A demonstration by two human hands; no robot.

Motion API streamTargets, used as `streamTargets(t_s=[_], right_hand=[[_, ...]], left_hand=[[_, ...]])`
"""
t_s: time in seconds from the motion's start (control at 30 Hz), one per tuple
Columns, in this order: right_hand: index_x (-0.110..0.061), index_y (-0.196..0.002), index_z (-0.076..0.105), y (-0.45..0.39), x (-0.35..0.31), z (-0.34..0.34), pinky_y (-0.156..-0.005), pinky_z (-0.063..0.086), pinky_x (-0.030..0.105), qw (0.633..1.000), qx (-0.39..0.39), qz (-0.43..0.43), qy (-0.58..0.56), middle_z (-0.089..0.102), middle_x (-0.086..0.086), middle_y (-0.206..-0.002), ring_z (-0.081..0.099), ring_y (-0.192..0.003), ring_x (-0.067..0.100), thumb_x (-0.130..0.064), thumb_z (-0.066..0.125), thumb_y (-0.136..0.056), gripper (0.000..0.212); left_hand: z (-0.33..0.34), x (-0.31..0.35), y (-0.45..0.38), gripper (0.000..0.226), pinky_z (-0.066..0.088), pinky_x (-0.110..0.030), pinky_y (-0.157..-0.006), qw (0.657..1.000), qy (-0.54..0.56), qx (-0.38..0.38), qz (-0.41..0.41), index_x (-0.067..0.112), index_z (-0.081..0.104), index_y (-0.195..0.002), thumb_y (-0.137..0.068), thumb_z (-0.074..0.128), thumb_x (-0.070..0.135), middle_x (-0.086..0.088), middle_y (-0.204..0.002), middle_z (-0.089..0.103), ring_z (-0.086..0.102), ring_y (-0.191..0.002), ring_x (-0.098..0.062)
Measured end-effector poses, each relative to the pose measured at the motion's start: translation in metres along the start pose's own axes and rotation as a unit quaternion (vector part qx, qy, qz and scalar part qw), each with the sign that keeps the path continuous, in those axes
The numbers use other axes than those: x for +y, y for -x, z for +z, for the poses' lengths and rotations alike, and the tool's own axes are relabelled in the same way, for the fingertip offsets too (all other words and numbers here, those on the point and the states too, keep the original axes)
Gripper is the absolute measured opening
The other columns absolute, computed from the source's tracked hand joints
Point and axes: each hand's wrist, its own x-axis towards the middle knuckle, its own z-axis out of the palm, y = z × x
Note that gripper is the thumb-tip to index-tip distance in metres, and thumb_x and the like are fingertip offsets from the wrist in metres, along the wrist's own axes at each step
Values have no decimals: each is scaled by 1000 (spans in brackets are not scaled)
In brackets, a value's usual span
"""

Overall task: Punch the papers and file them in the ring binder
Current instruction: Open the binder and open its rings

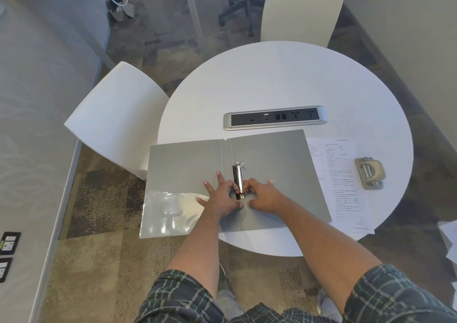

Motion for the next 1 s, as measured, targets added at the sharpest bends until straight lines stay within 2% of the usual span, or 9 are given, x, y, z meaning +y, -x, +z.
streamTargets(t_s=[0.2, 0.33, 0.5, 0.57, 0.67, 0.7, 0.77, 0.87, 1.0], right_hand=[[-22, -154, 30, 10, -2, 10, -127, 0, 53, 1000, -9, -21, 16, 65, -3, -139, 61, -126, 23, -25, 68, -90, 76], [-23, -158, 25, 12, -4, 14, -128, -3, 52, 999, -14, -29, 25, 63, -2, -143, 59, -130, 23, -26, 69, -90, 81], [-24, -157, 28, 14, -2, 10, -129, -3, 48, 998, -6, -51, 48, 63, 0, -144, 60, -129, 23, -23, 68, -90, 78], [-23, -159, 26, 18, 4, 9, -129, -3, 43, 995, 6, -74, 60, 54, 1, -154, 55, -136, 22, -20, 68, -91, 80], [-22, -164, 22, 24, 15, 8, -129, -2, 39, 988, 13, -113, 106, 19, 3, -173, 22, -157, 18, -18, 67, -93, 84], [-23, -165, 19, 26, 19, 7, -128, -3, 37, 986, 13, -115, 122, 11, 3, -174, 13, -160, 18, -20, 66, -95, 85], [-23, -166, 15, 30, 26, 6, -127, -5, 34, 985, 19, -108, 134, 5, 3, -175, 7, -161, 19, -26, 65, -97, 86], [-21, -166, 15, 41, 33, 1, -127, -2, 33, 986, 41, -93, 129, 5, 3, -175, 7, -161, 18, -29, 65, -99, 84], [-20, -164, 26, 55, 41, -9, -127, 2, 28, 985, 109, -76, 110, 16, 2, -173, 16, -159, 16, -30, 61, -102, 72]], left_hand=[[-2, 8, 4, 33, -6, -81, -111, 996, -78, 19, -28, 35, 56, -98, -78, 82, 36, 16, -172, -11, -21, -156, -42], [-2, 6, 9, 36, -5, -81, -111, 992, -117, 35, -28, 37, 57, -101, -76, 83, 37, 14, -173, -5, -19, -156, -42], [3, 3, 16, 48, -4, -82, -112, 988, -143, 58, -8, 38, 54, -112, -73, 82, 46, 12, -172, 8, -12, -158, -40], [8, 3, 20, 57, -4, -80, -114, 986, -149, 73, 2, 37, 52, -120, -73, 82, 52, 8, -171, 14, -7, -158, -39], [16, 5, 26, 72, -1, -77, -116, 985, -142, 95, 13, 36, 45, -136, -75, 79, 55, 1, -169, 21, 1, -159, -37], [19, 6, 29, 75, 1, -77, -117, 985, -138, 101, 18, 36, 42, -139, -76, 79, 54, -1, -169, 21, 3, -159, -36], [25, 10, 37, 81, 5, -75, -118, 984, -134, 115, 27, 34, 36, -146, -79, 78, 52, -4, -170, 19, 5, -159, -35], [34, 17, 47, 86, 6, -70, -122, 975, -161, 144, 53, 30, 28, -153, -83, 74, 52, -7, -172, 11, 4, -160, -35], [45, 27, 54, 84, -2, -59, -125, 947, -228, 181, 137, 26, 27, -158, -88, 65, 53, -6, -174, -1, -3, -160, -33]])
